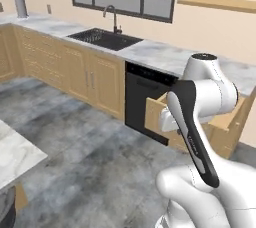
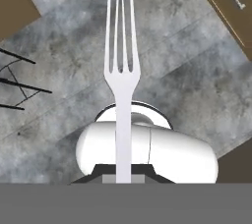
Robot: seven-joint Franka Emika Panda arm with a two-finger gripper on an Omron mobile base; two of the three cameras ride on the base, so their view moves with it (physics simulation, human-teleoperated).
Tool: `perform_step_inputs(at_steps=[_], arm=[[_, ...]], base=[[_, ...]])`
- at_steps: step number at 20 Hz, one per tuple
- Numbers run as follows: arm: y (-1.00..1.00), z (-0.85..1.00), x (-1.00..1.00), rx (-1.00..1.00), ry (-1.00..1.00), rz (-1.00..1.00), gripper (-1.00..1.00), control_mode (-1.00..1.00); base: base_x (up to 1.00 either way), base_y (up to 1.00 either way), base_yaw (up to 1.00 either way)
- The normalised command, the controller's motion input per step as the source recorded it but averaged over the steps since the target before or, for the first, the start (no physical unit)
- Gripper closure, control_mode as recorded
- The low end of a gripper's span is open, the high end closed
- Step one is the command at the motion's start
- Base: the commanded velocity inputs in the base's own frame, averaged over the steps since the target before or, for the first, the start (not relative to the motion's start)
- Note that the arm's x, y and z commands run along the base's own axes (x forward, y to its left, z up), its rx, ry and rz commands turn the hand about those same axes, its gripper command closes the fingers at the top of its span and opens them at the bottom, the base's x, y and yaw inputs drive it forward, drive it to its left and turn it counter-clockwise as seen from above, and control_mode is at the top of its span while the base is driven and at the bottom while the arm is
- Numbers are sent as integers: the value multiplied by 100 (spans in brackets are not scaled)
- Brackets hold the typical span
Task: Pick up the metallic utensils from the counter and place them in the open drawer. Make sure not to pick up any wooden utensils.
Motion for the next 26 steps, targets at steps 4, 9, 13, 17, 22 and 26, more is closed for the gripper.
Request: perform_step_inputs(at_steps=[4, 9, 13, 17, 22, 26], arm=[[0, 0, 0, 0, 0, 0, 100, 100], [0, 0, 0, 0, 0, 0, 100, 100], [0, 0, 0, 0, 0, 0, 100, 100], [0, 0, 0, 0, 0, 0, 100, 100], [0, 0, 0, 0, 0, 0, 100, 100], [0, 0, 0, 0, 0, 0, 100, 100]], base=[[58, -100, 19], [5, -100, 33], [-18, -100, 53], [-35, -100, 52], [-5, -100, 32], [37, -100, 3]])
